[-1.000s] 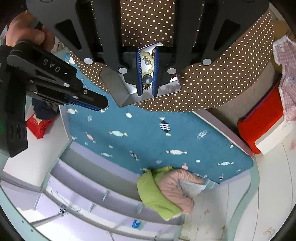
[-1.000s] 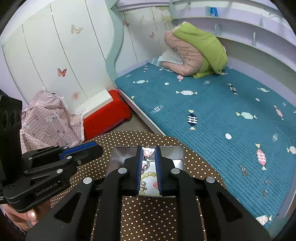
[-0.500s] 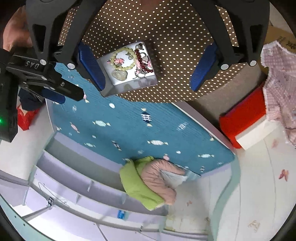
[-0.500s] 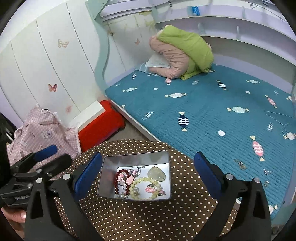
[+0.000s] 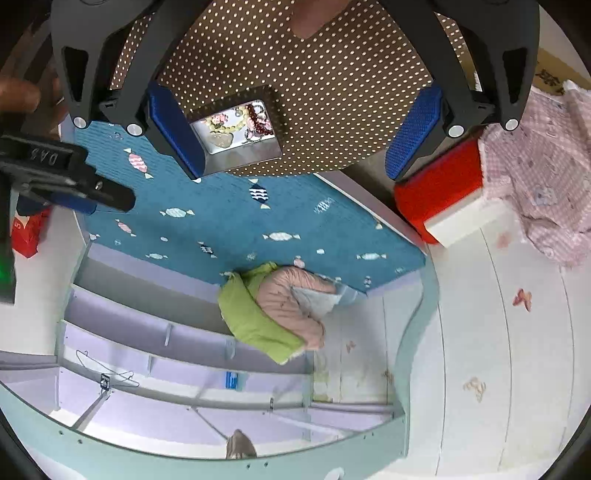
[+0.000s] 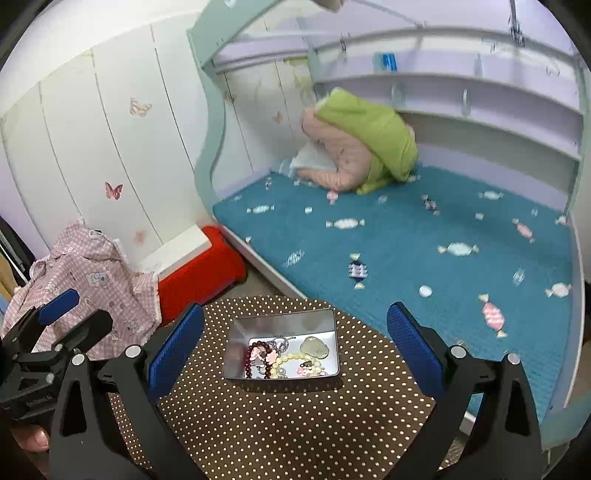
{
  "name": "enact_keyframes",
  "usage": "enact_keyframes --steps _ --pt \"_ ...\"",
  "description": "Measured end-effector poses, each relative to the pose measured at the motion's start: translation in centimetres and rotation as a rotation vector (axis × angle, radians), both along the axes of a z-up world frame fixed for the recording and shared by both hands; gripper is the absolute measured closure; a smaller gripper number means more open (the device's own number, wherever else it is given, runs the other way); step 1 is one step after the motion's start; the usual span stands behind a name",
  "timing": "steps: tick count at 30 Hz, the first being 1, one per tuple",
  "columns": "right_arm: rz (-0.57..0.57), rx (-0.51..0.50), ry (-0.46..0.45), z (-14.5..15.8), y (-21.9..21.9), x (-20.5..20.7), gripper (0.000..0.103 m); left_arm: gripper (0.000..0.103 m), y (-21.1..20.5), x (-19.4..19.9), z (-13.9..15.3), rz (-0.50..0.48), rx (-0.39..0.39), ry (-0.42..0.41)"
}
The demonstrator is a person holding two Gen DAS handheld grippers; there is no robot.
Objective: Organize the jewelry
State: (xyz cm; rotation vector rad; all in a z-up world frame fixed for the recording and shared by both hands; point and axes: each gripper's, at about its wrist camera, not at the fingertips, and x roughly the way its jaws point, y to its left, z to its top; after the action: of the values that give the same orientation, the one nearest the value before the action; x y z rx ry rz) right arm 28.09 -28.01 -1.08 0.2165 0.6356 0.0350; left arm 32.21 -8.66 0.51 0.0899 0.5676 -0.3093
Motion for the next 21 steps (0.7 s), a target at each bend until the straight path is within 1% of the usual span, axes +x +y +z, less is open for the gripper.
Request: enact_keyframes --steps 4,8,12,16,21 --pt "-0.012 -0.042 -0.04 1.2 1.1 -3.2 0.008 0.005 0.8 -2.9 0.6 0.017 0.008 -0.036" --pt "-0.028 -0.089 -0.067 1.7 2.3 -6.3 0.008 0.005 2.4 -5.9 1.1 0.042 -0.033 -0.055" --pt "-0.041 -0.138 -0.091 2.0 3.7 -9.1 0.008 0.005 3.9 -8.7 1.3 0.075 -0.055 -0.069" --pt "-0.045 -0.141 -0.111 1.9 4.7 -11.5 0.008 0.005 4.9 -10.8 1.3 0.094 -0.082 -0.06" --pt "-0.051 -0.171 -0.117 1.7 5.8 -13.4 0.008 0.005 5.7 -12.9 1.1 0.125 -0.089 -0.066"
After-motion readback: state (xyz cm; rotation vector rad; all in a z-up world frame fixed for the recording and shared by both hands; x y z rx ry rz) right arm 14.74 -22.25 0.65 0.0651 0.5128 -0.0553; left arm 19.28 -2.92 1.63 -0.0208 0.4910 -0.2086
